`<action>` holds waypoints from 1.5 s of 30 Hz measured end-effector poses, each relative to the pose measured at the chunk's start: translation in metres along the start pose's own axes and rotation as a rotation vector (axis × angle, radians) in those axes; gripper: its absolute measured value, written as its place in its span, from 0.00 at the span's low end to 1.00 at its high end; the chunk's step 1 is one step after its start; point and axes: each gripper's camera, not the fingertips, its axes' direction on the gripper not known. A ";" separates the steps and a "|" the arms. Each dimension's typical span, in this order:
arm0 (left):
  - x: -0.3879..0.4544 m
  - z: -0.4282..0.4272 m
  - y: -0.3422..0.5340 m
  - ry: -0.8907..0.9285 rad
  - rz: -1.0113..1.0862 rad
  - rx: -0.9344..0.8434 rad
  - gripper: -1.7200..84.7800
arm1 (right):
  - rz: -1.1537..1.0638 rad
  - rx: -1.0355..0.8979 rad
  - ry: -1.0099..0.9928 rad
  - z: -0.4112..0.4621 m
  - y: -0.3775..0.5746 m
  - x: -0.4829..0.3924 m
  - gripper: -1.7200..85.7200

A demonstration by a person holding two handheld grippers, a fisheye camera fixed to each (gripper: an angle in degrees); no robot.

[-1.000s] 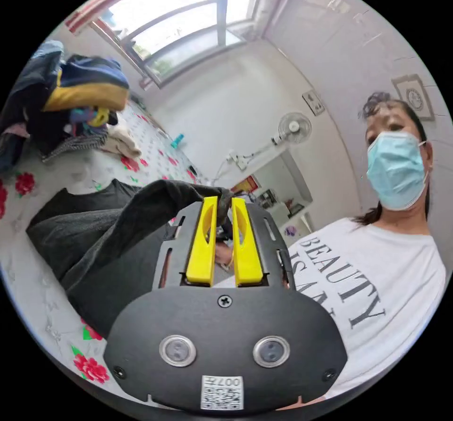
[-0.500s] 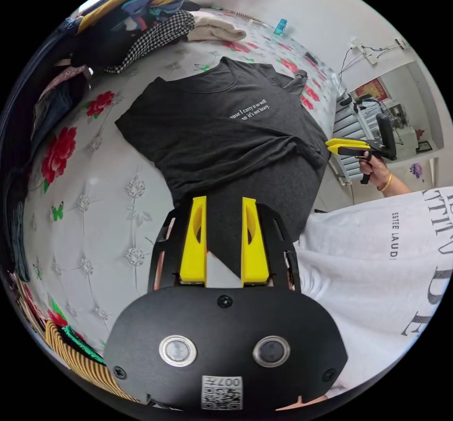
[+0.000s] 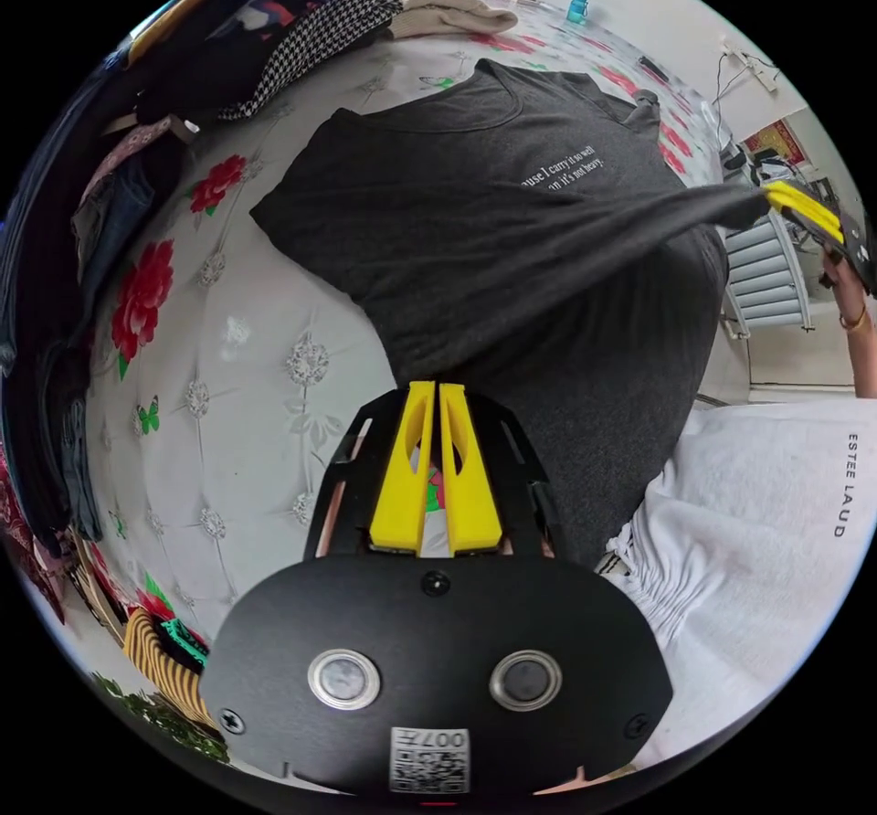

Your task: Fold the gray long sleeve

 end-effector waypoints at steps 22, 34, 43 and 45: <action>-0.006 0.044 0.003 0.014 -0.043 0.063 0.01 | 0.315 -0.150 -0.375 0.076 0.055 0.022 0.09; 0.010 0.017 0.001 -0.028 -0.040 0.174 0.01 | 0.220 -0.258 -0.365 0.135 0.029 0.017 0.05; 0.013 0.073 -0.024 -0.067 -0.043 0.062 0.01 | 0.492 -0.294 -0.317 0.168 0.034 0.082 0.03; 0.008 0.073 -0.025 -0.046 -0.067 0.066 0.01 | 0.509 -0.295 -0.314 0.170 0.039 0.083 0.04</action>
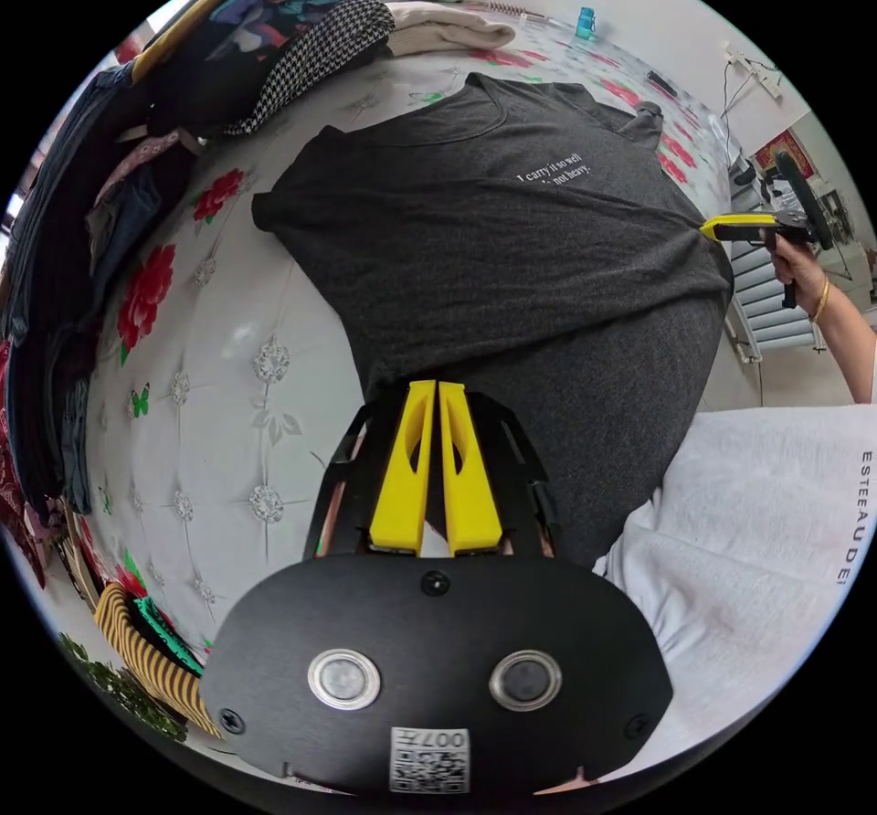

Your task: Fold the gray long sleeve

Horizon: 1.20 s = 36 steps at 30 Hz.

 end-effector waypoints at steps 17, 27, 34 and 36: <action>0.007 0.011 -0.022 -0.083 -0.075 -0.009 0.01 | -0.288 0.075 -0.015 0.030 0.059 -0.031 0.03; 0.029 -0.003 -0.047 -0.198 -0.299 -0.067 0.01 | -0.101 0.311 -0.275 -0.033 0.025 0.138 0.06; 0.068 -0.023 -0.055 -0.184 -0.516 -0.034 0.01 | 0.329 0.471 -0.245 -0.052 -0.005 0.344 0.07; 0.083 -0.023 -0.060 -0.189 -0.541 -0.039 0.01 | 0.385 0.487 -0.235 -0.053 -0.014 0.382 0.08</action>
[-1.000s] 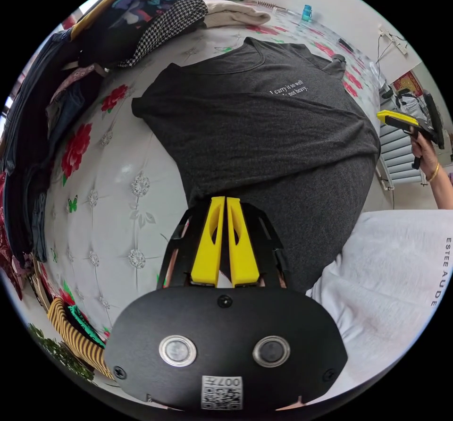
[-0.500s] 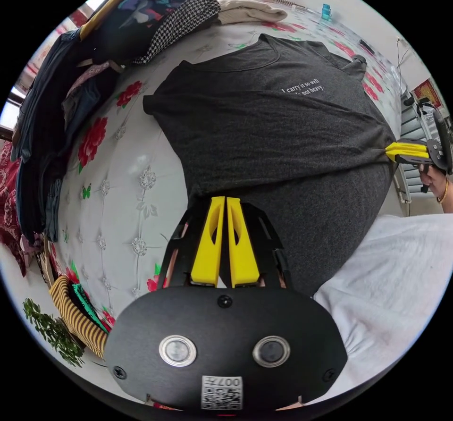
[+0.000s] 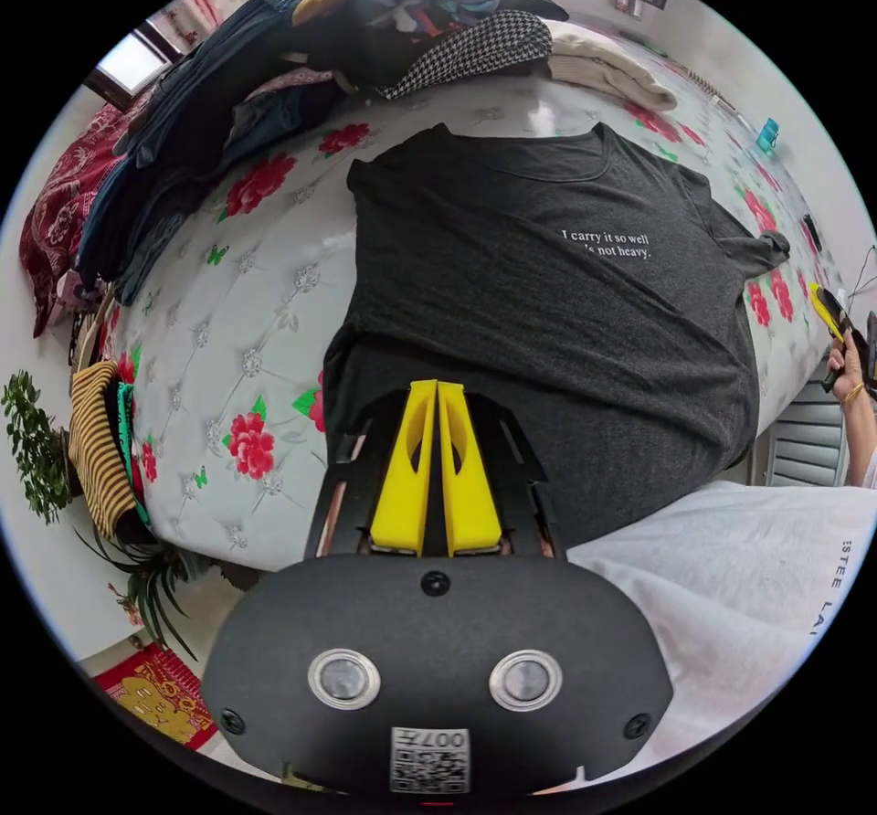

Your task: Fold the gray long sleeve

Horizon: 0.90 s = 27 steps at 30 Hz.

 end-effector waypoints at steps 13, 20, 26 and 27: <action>0.079 -0.027 -0.038 -0.048 -0.027 -0.053 0.01 | 0.161 -0.044 0.030 0.076 -0.099 0.091 0.08; 0.083 -0.021 -0.064 -0.038 -0.064 -0.089 0.01 | -0.032 -0.094 0.101 0.084 -0.108 0.081 0.03; 0.082 -0.017 -0.077 -0.044 -0.079 -0.107 0.01 | -0.098 0.128 -0.186 0.003 -0.129 0.084 0.02; 0.082 -0.017 -0.079 -0.048 -0.078 -0.106 0.01 | -0.101 0.154 -0.214 -0.006 -0.129 0.086 0.02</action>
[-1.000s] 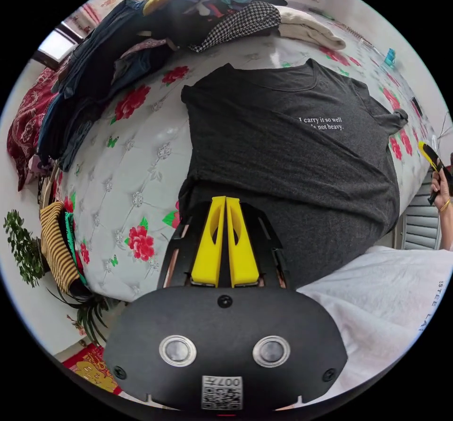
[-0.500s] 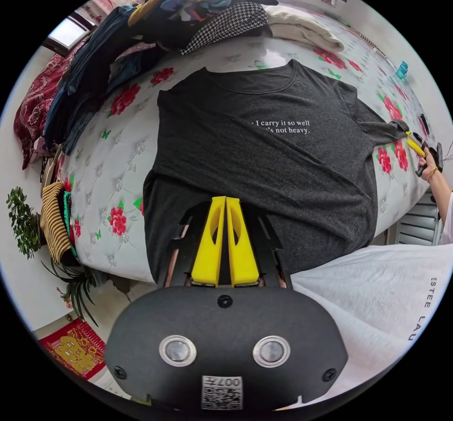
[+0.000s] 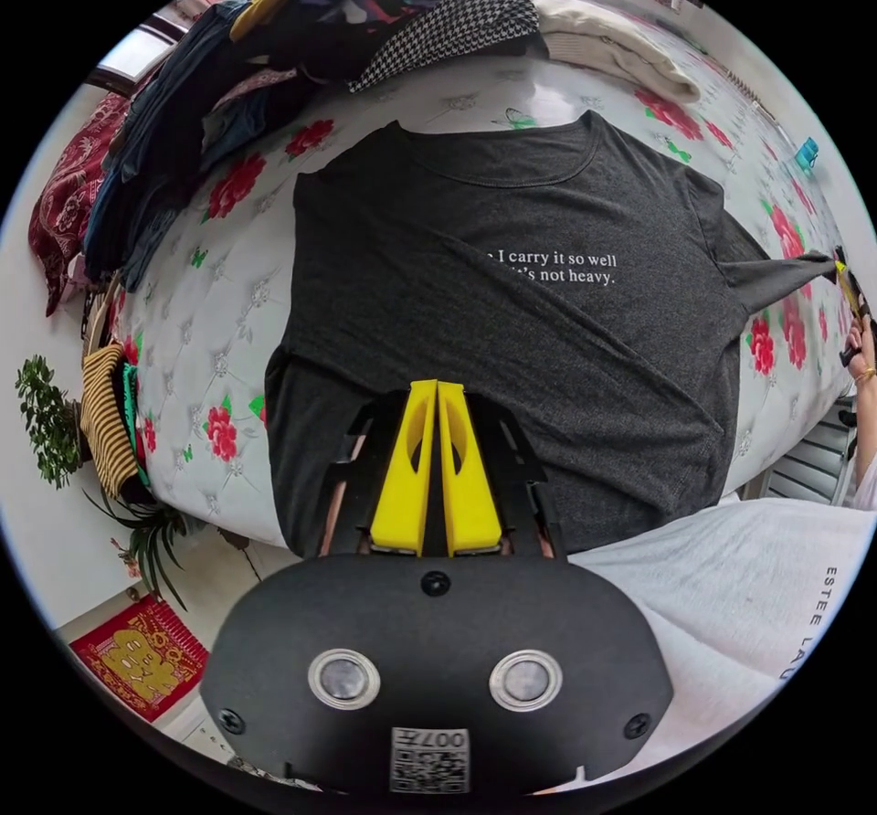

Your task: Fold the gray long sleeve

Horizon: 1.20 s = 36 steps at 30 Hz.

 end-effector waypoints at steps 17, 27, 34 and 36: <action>-0.050 -0.011 0.022 0.076 -0.071 0.039 0.01 | -0.351 -0.002 -0.432 0.005 0.005 -0.188 0.02; -0.141 -0.033 0.099 0.112 -0.178 0.138 0.01 | -1.128 -0.241 -0.769 0.023 0.217 -0.494 0.02; -0.212 -0.007 0.184 0.171 -0.224 0.092 0.01 | -1.306 -0.848 -0.609 0.167 0.412 -0.556 0.02; -0.223 -0.002 0.201 0.194 -0.217 0.081 0.01 | -1.295 -0.883 -0.613 0.176 0.423 -0.563 0.02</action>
